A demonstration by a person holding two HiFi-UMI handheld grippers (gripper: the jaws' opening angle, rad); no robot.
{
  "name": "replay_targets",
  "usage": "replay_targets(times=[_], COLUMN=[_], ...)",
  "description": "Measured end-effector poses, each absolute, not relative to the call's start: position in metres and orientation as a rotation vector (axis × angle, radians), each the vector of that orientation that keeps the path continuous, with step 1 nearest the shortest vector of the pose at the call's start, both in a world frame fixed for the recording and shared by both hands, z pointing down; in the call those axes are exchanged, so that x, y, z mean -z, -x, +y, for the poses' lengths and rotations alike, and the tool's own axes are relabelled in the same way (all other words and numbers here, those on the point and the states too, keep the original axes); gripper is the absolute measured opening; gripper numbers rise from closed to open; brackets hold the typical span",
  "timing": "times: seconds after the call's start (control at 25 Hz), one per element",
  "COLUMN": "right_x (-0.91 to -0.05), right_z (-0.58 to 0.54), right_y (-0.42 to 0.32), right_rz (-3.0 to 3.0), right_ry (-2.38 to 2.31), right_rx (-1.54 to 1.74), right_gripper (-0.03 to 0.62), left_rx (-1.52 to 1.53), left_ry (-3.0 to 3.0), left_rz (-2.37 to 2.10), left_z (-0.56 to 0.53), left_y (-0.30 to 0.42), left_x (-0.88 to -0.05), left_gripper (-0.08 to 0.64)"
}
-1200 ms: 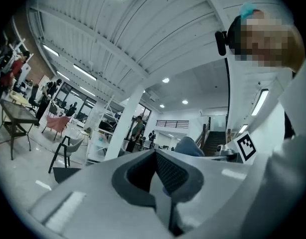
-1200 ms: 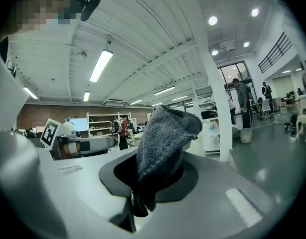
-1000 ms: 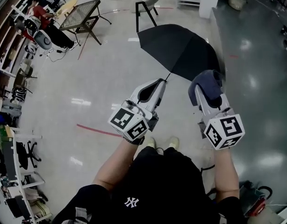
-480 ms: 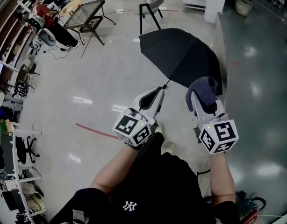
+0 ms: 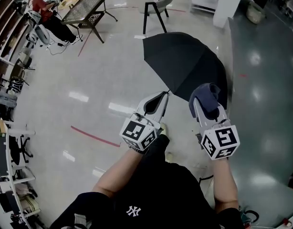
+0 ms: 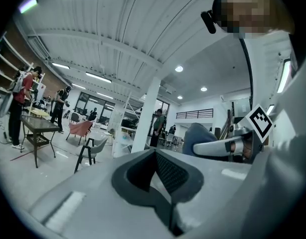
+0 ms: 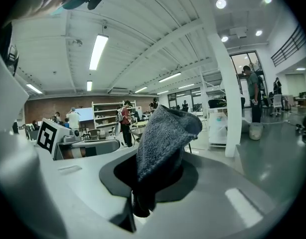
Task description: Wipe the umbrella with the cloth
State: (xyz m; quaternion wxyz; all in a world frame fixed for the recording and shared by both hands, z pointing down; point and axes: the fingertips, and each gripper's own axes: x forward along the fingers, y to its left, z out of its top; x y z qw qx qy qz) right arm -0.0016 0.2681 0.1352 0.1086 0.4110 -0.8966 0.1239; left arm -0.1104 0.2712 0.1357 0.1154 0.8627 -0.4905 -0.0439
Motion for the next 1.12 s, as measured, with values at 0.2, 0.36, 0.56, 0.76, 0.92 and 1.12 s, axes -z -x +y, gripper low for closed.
replay_targets(times=[0.2, 0.36, 0.56, 0.76, 0.92, 1.12], right_x=[-0.149, -0.167, -0.182, -0.212, -0.244, -0.28], right_z=[0.205, 0.163, 0.12, 0.086, 0.057, 0.018], right_y=[0.032, 0.053, 0.066, 0.064, 0.07, 0.074], right_rz=[-2.596, -2.569, -2.545, -2.504, -2.48, -2.479], right_ry=[-1.148, -1.11, -1.103, -1.064, -0.983, -0.795], right_rx=[-0.37, -0.39, -0.414, -0.44, -0.437, -0.482], right_gripper=[0.075, 0.075, 0.077, 0.077, 0.077, 0.077], left_rx=[0.094, 0.071, 0.039, -0.013, -0.025, -0.039], left_ry=[-2.521, -2.491, -2.45, -2.396, -2.337, -2.25], left_rz=[-1.453, -1.461, -1.471, -1.479, -1.5, -1.561], left_z=[0.209, 0.169, 0.131, 0.104, 0.077, 0.038], left_y=[0.132, 0.147, 0.163, 0.16, 0.158, 0.153], left_x=[-0.155, -0.172, -0.196, -0.229, -0.255, -0.279], left_gripper=[0.003, 0.003, 0.003, 0.003, 0.003, 0.003])
